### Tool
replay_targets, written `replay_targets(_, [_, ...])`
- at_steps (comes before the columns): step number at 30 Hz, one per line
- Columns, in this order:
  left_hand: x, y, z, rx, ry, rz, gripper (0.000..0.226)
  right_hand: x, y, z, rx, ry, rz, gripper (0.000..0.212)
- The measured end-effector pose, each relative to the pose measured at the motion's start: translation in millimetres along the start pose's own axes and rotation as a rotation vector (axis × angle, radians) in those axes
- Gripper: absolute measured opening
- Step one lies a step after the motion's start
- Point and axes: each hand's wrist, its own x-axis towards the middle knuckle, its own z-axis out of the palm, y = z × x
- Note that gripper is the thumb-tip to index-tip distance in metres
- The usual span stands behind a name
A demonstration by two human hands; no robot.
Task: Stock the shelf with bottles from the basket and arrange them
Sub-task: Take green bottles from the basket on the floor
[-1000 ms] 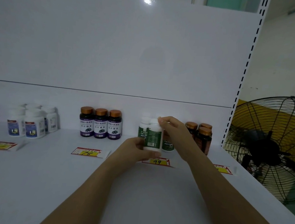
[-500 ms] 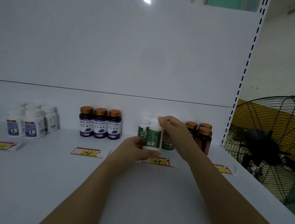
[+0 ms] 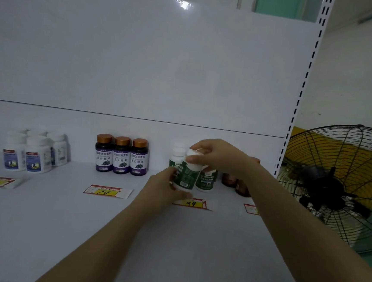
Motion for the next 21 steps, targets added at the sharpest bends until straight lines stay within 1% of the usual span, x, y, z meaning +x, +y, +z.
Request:
replay_targets(3, [1.9, 9.7, -1.1, 0.271, 0.031, 0.005, 0.052, -4.8, -10.6, -8.0, -0.029, 0.087, -0.018, 0.043])
replay_targets(5, [4.8, 11.3, -4.5, 0.533, 0.06, 0.016, 0.05, -7.5, -14.1, -8.8, -0.141, 0.139, -0.027, 0.043])
replay_targets(6, [6.2, 10.5, -6.8, 0.648, 0.058, 0.011, 0.051, -9.1, -14.9, -8.0, -0.198, 0.147, -0.024, 0.043])
replay_targets(8, [6.9, 9.4, -11.9, 0.79, 0.016, -0.036, 0.051, -12.8, -15.2, -4.6, -0.277, 0.127, -0.001, 0.045])
replay_targets(10, [4.2, 8.2, -16.8, 0.859, -0.015, -0.075, 0.051, -16.9, -13.9, 0.0, -0.326, 0.094, 0.032, 0.043])
replay_targets(14, [-4.4, 3.9, -26.7, 0.923, -0.004, -0.081, 0.047, -19.1, -13.3, 6.9, -0.386, 0.06, 0.062, 0.041])
replay_targets(17, [-12.6, 1.8, -37.3, 0.904, 0.006, -0.102, 0.044, -13.3, -22.8, 11.8, -0.413, 0.045, 0.039, 0.042])
replay_targets(21, [-28.2, -2.0, -63.2, 0.863, 0.014, -0.167, 0.035, -6.6, -52.3, 24.1, -0.381, 0.022, -0.017, 0.045])
